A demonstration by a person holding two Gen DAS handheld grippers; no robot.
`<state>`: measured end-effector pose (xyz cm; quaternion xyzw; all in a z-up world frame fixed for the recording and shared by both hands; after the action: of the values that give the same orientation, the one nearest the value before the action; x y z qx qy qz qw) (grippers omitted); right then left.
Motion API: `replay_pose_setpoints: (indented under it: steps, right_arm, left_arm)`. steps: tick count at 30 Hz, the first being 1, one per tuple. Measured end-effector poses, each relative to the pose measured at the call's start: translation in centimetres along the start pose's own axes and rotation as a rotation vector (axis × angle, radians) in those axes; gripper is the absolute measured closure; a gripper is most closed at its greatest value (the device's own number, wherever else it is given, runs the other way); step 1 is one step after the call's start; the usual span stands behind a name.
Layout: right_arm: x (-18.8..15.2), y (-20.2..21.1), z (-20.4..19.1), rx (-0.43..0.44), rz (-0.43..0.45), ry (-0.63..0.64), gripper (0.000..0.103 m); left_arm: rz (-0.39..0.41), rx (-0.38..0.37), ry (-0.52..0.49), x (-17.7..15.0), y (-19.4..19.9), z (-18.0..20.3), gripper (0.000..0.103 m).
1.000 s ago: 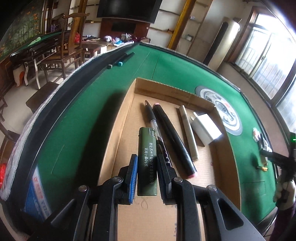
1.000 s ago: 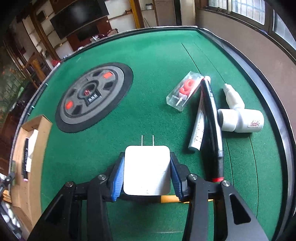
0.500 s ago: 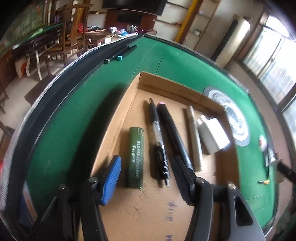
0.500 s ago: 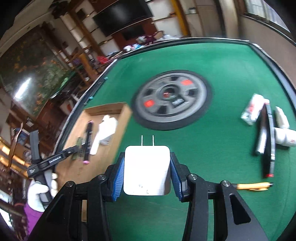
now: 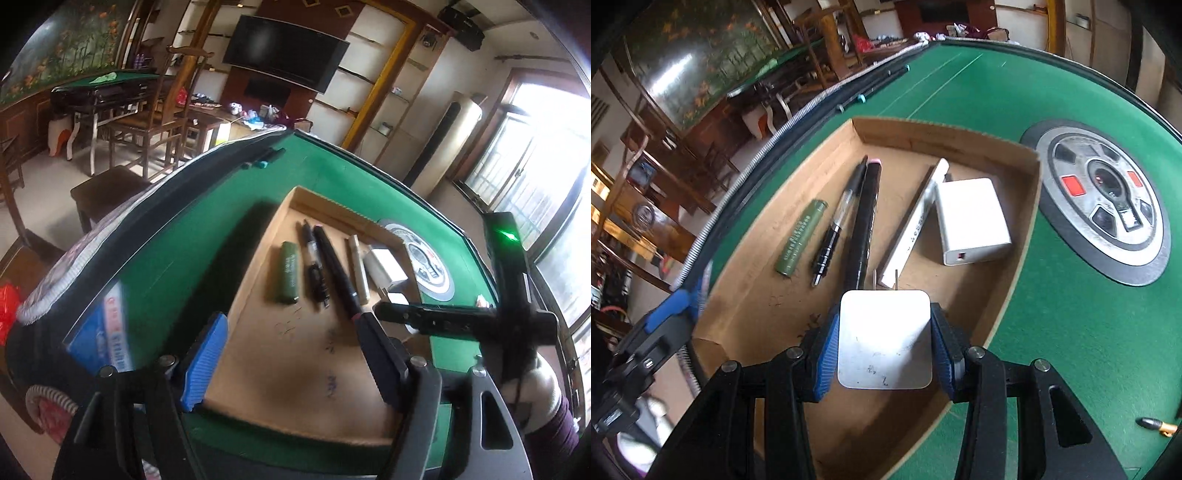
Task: Organize rigid objects
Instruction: 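Lower the white power bank into the tray and open the right tool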
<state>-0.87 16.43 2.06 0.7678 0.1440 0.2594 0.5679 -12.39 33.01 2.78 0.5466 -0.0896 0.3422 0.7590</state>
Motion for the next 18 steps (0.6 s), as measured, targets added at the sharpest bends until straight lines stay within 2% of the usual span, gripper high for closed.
replay_pose_setpoints:
  steps: [5,9,10,12,15,17,18]
  right_arm:
    - [0.9,-1.8,-0.1,-0.116,-0.012,0.007,0.059]
    - [1.2,-1.6,0.2,-0.266,0.042,0.035,0.059]
    - [1.3,-1.6,0.4,-0.278,0.054,0.033,0.059]
    - [1.3,-1.2,1.0,-0.255,0.078,0.014,0.058]
    - [0.5,0.8,2.0,-0.149,0.139,-0.024,0.058]
    - [-0.6,3.5,2.8,-0.087,0.216,-0.045,0.054]
    - [-0.9,4.3,3.2,-0.076,0.245,-0.053,0.046]
  left_arm:
    - [-0.012,0.041,0.004,-1.1,-0.3,-1.4,0.027]
    - [-0.016,0.044,0.0,-1.5,-0.7,-1.7,0.027]
    - [-0.019,0.039,0.001,-1.6,-0.8,-1.7,0.027]
    - [-0.022,0.033,-0.004,-1.7,-0.8,-1.5,0.027]
    - [-0.017,0.029,-0.025,-1.9,-0.5,-0.8,0.027]
    - [-0.015,0.03,-0.04,-2.1,-0.3,-0.3,0.027]
    - [-0.016,0.029,-0.046,-2.1,-0.2,-0.1,0.027]
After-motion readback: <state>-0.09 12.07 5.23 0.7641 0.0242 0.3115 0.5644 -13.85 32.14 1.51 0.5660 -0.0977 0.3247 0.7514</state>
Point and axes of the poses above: each gripper's, at about its wrist camera, not at the fingertips, and y roughly against the way its jaws point, z to its right, x to its top, the point moved 2 cm from there along -y, roughly the way its jaws point, and after that the axes turned 12 degrees about -z, right-handed, at the moved point
